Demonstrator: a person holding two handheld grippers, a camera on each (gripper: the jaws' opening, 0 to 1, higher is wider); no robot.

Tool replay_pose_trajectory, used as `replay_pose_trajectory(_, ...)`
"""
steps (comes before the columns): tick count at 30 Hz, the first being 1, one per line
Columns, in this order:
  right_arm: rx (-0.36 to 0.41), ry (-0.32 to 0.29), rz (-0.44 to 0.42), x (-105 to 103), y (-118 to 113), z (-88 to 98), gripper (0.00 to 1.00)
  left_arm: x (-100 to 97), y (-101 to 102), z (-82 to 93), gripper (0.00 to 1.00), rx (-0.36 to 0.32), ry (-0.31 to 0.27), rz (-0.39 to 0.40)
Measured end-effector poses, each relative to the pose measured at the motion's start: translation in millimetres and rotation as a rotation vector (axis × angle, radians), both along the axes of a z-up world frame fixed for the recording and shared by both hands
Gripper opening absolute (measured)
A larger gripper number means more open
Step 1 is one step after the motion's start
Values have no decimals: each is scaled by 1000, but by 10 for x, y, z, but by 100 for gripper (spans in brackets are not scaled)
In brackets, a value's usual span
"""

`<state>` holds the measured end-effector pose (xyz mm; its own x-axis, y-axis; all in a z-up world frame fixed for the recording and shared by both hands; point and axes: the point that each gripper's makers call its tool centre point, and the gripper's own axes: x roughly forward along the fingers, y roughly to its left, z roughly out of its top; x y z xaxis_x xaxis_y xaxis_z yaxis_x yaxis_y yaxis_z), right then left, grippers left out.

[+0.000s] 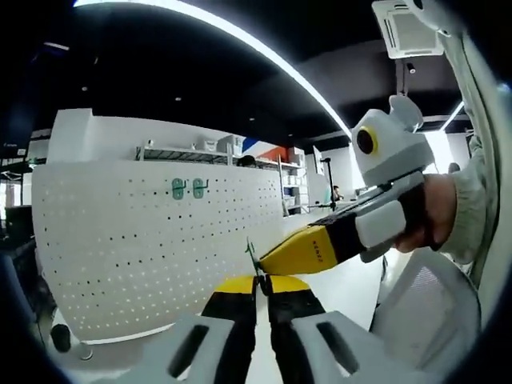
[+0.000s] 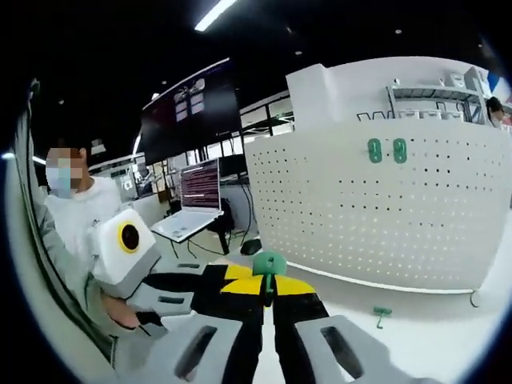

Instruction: Insert the hook assembly into the mounting plate slot until the hook locks in place.

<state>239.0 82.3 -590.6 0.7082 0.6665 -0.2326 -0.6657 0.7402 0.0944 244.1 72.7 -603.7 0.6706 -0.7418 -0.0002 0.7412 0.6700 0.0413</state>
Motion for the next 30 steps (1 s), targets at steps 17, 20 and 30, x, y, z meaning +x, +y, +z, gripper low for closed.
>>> replay_pose_trajectory(17,6,0,-31,46,-101,-37,0,-94,-24,-264,43,61,144,-33)
replay_pose_trajectory(20,29,28,-46,71,-142,-84,0,-118,5,-369,49,92,180,-34)
replay_pose_trajectory(30,38,50,-91,129,-296,-172,0,-117,218,-646,53,196,269,33)
